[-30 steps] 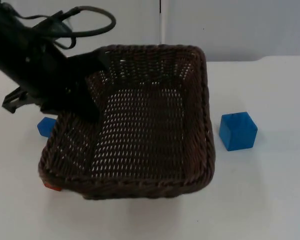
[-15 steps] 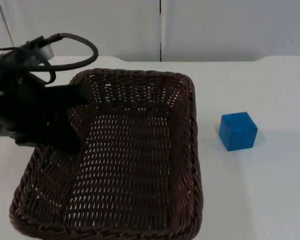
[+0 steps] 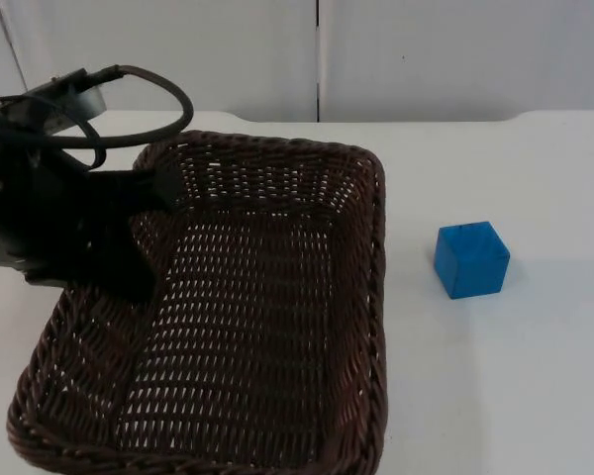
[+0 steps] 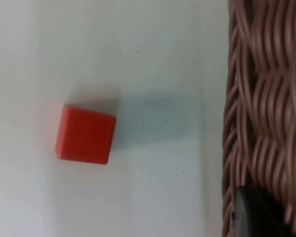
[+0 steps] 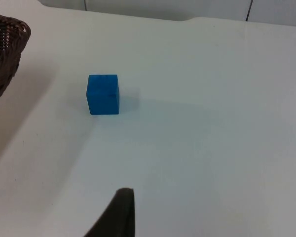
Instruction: Pick up the basket with the left hand and place the largest block into the basket with the right hand.
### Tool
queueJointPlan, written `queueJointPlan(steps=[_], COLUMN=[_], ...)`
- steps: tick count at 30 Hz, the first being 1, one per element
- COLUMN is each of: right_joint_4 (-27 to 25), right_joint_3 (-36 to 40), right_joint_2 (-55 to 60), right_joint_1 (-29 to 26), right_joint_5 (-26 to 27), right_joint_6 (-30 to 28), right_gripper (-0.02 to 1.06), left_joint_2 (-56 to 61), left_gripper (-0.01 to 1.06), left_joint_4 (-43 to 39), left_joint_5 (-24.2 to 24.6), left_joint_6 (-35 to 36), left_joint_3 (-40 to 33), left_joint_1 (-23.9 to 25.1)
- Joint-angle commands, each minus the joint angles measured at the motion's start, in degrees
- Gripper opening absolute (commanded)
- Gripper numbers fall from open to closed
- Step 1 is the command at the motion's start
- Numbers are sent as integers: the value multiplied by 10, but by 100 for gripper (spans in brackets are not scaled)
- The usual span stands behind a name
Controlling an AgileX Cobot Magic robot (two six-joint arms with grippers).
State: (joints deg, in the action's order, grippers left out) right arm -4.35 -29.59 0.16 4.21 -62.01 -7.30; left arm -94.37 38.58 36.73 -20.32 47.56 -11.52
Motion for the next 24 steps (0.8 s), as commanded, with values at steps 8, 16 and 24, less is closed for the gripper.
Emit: queueJointPlan(steps=[8, 16, 24], right_joint_4=[-3, -4, -8], right_joint_3=[0, -1, -45], right_joint_2=[-2, -2, 57], right_joint_1=[-2, -2, -2], right_joint_5=[0, 2, 27], right_joint_6=[-1, -1, 25], right_gripper=[105, 105, 105], left_joint_2=[8, 8, 8], left_gripper=[0, 0, 0], left_joint_4=[2, 2, 2], left_joint_5=[3, 3, 3], left_joint_6=[-5, -5, -5], left_joint_3=[0, 0, 0], left_joint_1=[1, 1, 1])
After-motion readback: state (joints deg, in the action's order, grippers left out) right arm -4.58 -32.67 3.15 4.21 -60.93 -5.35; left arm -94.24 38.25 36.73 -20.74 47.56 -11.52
